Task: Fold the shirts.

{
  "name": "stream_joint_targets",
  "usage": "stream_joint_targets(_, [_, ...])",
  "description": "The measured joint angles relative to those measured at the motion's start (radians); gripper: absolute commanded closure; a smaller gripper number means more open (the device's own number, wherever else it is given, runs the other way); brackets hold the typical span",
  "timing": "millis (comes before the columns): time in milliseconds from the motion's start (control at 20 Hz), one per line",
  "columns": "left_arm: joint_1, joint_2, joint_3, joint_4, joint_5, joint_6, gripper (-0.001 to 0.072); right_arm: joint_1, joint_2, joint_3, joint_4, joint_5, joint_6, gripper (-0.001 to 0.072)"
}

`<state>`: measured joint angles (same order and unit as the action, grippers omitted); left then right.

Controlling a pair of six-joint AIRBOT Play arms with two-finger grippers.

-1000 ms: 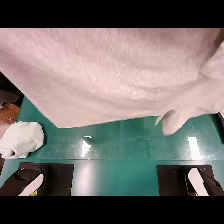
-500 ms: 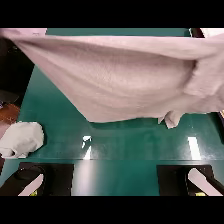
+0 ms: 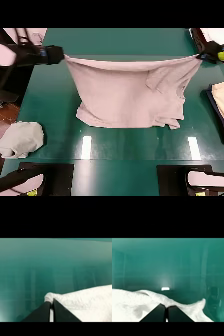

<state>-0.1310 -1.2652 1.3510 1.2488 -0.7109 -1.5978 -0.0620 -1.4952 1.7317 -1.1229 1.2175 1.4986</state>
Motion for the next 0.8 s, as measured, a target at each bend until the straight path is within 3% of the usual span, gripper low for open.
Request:
stream_joint_targets(350, [0.0,-0.212,-0.015,-0.044,0.182,0.0,0.0682,0.034,-0.134,-0.01,-0.025,-0.217,0.0,0.0697])
stream_joint_targets(800, [0.0,-0.249,-0.017,-0.051,0.171,0.009,0.0682,0.025,-0.179,-0.011,-0.033,-0.24,-0.01,0.0697])
